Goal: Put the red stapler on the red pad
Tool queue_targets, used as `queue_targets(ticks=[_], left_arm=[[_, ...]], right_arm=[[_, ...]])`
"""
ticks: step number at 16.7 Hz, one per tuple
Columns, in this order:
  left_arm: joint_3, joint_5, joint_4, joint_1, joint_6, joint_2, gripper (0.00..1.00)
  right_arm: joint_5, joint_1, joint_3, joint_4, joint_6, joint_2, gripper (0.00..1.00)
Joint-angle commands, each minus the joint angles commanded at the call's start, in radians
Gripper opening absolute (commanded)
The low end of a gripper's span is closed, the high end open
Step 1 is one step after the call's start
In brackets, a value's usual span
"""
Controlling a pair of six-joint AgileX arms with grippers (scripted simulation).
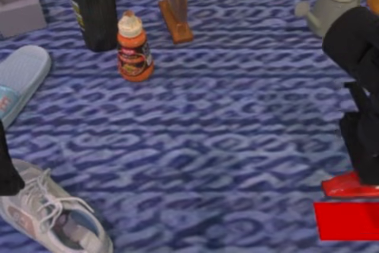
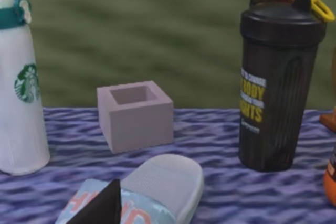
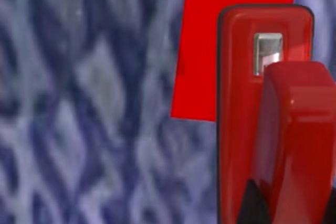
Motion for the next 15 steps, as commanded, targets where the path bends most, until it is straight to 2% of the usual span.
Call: queue_targets(ticks=[3,10,15], left_arm=[[0.0,0.0,0.0,0.0,0.0,0.0,1.0],[0.0,0.0,0.0,0.0,0.0,0.0,1.0],[0.0,0.0,0.0,0.0,0.0,0.0,1.0]], right_arm=[[0.005,-0.008,-0.044,0.006,0.083,-0.052,0.0],[0.005,-0.005,-0.057,0.023,0.085,-0.049,0.0],[0.007,-0.022,-0.2,0.219,0.073,0.0,0.0]])
